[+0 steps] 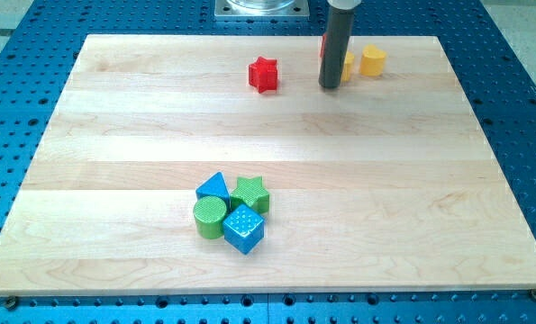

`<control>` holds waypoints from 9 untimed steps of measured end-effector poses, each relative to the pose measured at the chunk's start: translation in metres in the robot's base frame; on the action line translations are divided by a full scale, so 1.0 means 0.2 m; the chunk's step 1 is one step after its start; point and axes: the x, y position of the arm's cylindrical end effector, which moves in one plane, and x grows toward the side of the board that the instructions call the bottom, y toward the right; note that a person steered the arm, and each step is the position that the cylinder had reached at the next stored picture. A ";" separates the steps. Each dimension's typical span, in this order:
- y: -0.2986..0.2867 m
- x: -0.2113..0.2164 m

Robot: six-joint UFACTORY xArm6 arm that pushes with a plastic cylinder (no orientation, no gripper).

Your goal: Place the red star into the red circle

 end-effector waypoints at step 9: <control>-0.05 -0.05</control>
